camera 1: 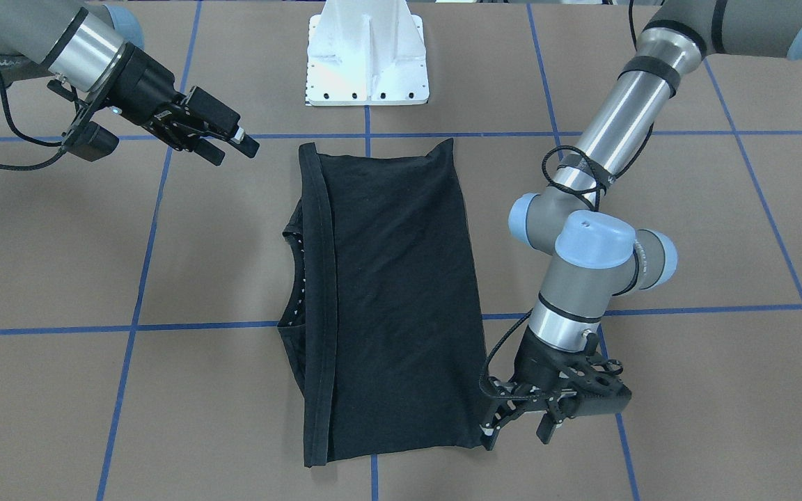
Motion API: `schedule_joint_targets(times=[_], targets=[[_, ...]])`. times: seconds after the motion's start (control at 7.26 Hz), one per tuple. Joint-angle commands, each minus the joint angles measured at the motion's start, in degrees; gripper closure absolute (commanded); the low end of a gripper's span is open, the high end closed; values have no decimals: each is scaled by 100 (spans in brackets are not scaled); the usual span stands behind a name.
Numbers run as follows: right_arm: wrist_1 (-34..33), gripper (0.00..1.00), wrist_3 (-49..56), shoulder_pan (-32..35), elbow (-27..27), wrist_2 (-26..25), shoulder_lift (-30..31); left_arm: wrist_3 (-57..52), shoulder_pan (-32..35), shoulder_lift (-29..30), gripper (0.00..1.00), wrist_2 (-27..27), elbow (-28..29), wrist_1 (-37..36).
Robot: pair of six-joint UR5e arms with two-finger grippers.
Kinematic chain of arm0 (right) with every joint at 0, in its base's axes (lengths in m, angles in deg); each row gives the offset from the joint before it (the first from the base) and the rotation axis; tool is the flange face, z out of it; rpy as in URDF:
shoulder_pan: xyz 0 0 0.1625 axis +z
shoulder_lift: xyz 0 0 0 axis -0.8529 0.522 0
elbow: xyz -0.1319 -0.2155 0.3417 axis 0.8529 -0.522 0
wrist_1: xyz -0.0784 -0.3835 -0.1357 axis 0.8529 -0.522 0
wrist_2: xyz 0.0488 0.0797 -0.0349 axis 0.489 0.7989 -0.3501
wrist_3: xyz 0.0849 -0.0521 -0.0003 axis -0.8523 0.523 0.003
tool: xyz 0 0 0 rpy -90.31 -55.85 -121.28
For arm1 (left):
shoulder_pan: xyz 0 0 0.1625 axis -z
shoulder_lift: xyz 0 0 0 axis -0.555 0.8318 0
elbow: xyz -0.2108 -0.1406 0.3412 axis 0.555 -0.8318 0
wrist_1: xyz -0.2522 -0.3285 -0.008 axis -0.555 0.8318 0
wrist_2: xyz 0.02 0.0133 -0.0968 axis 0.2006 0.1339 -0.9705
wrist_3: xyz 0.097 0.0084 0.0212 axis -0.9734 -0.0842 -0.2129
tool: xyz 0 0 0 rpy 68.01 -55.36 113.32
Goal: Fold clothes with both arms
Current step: 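Release the shirt with the left gripper while the right gripper approaches its side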
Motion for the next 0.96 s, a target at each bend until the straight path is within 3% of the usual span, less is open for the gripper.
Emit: schedule_joint_targets(times=[0.0, 0.28, 0.55, 0.83], targets=[[-443, 0, 571, -50, -32, -250, -69, 30, 212, -579, 0, -669, -709, -104], [-1811, 0, 1430, -208, 3, -652, -665, -23, 221, -1123, 0, -767, -1339, -157], [-2597, 0, 2571, -891, -32, -1775, -913, -40, 273, -1842, 0, -1512, -2269, -175], [-3674, 0, 3986, -1096, -41, -2209, -1158, -49, 265, -2196, 0, -1550, -2721, -131]])
